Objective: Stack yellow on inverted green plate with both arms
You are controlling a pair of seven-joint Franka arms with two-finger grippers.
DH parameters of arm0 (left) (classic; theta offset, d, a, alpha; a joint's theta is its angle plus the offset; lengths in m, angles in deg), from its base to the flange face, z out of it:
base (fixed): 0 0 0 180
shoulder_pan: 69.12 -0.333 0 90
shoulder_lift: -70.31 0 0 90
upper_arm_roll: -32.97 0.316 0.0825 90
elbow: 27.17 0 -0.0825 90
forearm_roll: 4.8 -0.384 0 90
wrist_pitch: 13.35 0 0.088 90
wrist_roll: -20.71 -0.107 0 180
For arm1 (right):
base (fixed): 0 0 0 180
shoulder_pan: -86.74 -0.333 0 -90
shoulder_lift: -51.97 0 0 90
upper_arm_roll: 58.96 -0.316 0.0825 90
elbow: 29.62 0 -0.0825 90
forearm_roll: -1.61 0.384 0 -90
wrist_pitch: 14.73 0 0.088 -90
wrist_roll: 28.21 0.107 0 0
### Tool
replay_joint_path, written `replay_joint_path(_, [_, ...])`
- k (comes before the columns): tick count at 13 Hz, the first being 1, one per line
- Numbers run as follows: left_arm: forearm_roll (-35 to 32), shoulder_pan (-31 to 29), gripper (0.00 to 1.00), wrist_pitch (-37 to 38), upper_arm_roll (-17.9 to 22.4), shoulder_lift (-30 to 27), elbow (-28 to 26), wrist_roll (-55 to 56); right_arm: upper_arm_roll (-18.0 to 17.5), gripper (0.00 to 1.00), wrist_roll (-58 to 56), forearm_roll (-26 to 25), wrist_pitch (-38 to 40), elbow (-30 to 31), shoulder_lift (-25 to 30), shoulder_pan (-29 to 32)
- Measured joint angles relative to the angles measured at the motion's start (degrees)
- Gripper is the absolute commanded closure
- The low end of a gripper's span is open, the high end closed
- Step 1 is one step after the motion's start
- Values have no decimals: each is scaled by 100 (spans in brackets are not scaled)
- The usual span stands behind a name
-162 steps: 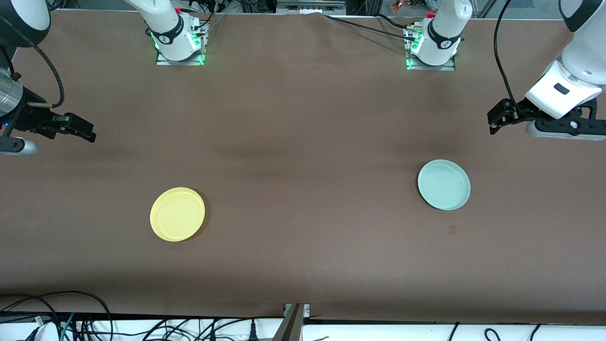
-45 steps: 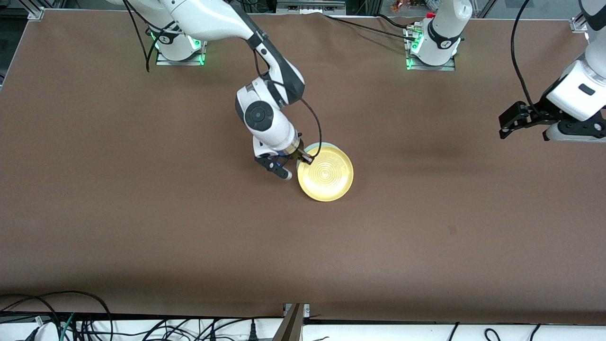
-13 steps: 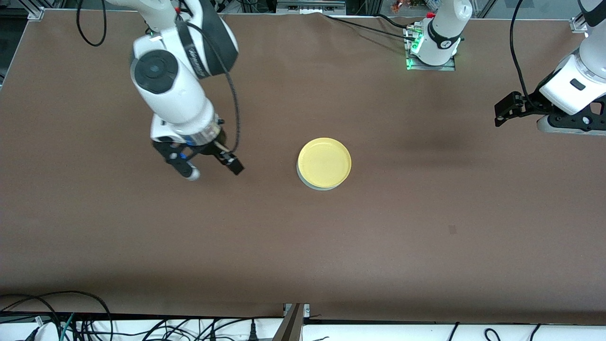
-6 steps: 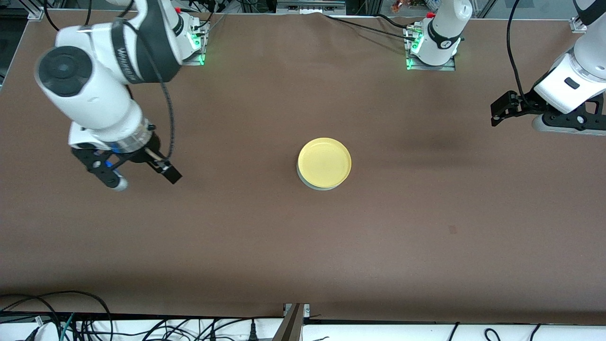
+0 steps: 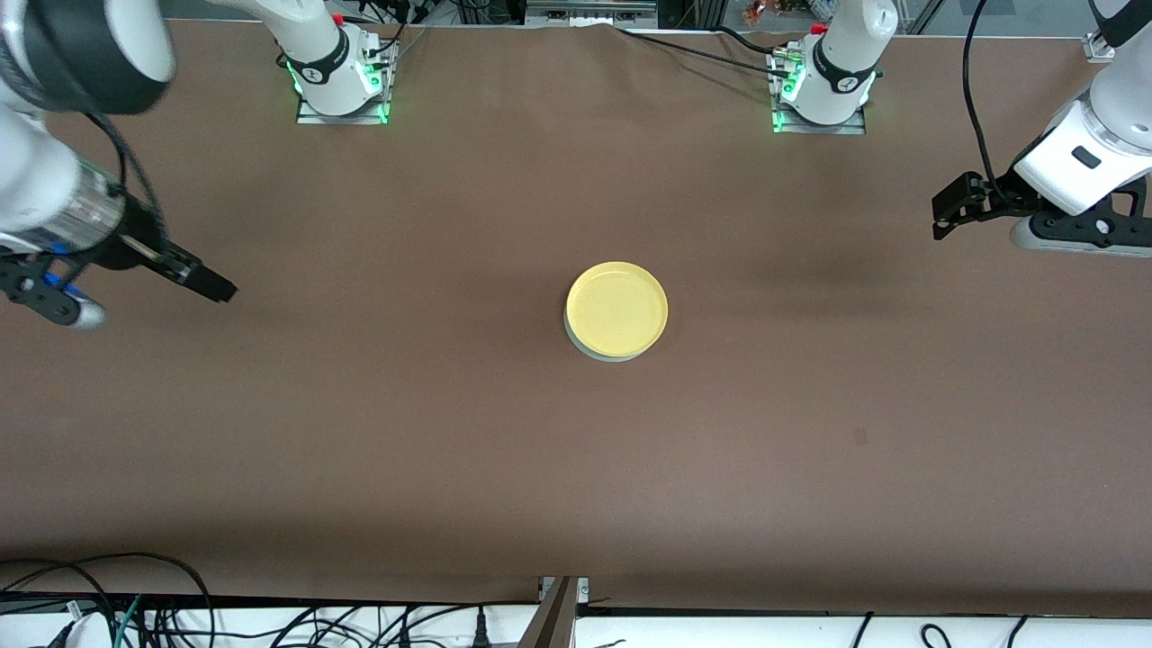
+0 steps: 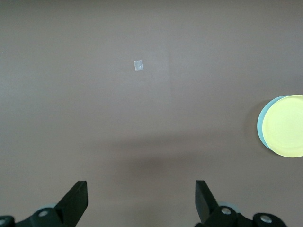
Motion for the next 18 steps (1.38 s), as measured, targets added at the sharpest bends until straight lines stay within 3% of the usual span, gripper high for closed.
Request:
replay_joint_path(5, [0,-3,0,0,3,0,0,-1,-2232,0,-1622,-129,37,990,997,2482])
replay_joint_path(7, [0,-2,0,0,2,0,0,-1,-2966,0,-1889,-448,-18,1428,1314,3078])
replay_joint_path(10, [0,1,0,0,0,0,0,-5,-3247,0,-2007,-686,-171,2053,1627,3132])
replay_joint_path(18, [0,31,0,0,-47,0,0,-6,-3246,0,-2240,-697,-124,2085,1645,3164])
